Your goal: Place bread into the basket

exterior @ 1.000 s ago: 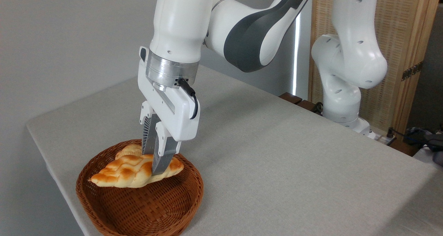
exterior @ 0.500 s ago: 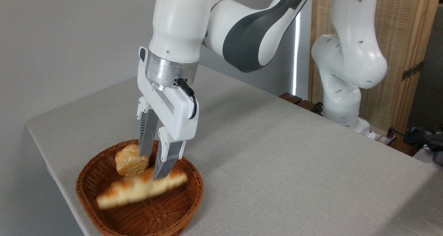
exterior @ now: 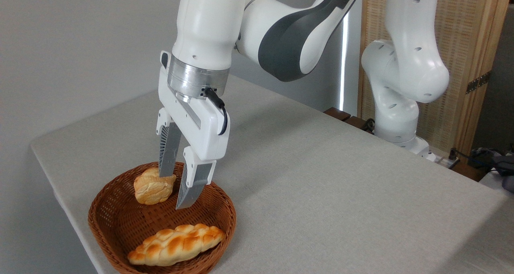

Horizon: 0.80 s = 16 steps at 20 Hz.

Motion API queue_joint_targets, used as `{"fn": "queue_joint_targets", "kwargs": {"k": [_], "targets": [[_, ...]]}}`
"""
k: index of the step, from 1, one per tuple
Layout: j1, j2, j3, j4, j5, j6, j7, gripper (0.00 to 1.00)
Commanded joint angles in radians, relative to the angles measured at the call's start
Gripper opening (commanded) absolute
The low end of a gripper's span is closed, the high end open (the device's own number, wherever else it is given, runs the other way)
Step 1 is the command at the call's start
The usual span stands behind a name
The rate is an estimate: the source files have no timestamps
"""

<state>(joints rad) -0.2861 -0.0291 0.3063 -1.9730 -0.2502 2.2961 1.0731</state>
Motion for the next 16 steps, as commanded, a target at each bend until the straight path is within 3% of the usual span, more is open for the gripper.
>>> {"fn": "queue_joint_targets", "kwargs": {"k": [1, 5, 9, 12, 14, 16], "targets": [[-0.005, -0.034, 0.007, 0.051, -0.007, -0.119, -0.040, 1.00], [0.002, -0.025, 0.016, 0.190, 0.003, -0.370, -0.139, 1.00], [0.005, -0.020, 0.005, 0.259, 0.057, -0.496, -0.272, 1.00], [0.010, 0.000, -0.084, 0.302, 0.158, -0.552, -0.452, 1.00], [0.053, 0.000, -0.163, 0.307, 0.219, -0.583, -0.510, 1.00], [0.129, -0.002, -0.252, 0.321, 0.224, -0.613, -0.510, 1.00]]}}
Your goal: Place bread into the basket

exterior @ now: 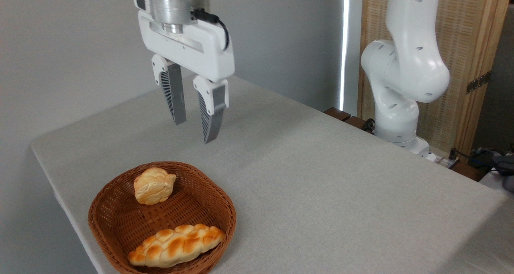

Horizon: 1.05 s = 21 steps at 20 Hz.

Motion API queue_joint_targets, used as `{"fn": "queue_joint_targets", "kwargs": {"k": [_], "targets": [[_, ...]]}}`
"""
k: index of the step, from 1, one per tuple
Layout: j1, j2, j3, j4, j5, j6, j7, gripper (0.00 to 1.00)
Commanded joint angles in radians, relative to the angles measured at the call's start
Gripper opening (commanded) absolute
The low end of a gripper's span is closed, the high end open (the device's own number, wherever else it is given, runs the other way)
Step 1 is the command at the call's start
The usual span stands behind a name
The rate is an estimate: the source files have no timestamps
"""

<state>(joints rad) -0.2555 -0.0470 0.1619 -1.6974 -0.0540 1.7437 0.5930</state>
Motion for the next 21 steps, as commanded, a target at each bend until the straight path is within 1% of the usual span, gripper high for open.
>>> {"fn": "queue_joint_targets", "kwargs": {"k": [1, 2, 3, 6, 8, 21], "targets": [[0.140, 0.016, -0.154, 0.053, 0.028, -0.070, -0.029, 1.00], [0.171, 0.018, -0.183, 0.054, 0.028, -0.072, -0.025, 1.00], [0.179, 0.016, -0.188, 0.055, 0.028, -0.072, -0.022, 1.00], [0.183, 0.013, -0.174, 0.055, 0.042, -0.072, 0.014, 1.00], [0.186, 0.010, -0.145, 0.055, 0.040, -0.070, 0.027, 1.00], [0.186, 0.012, -0.143, 0.055, 0.037, -0.073, 0.027, 1.00]]}}
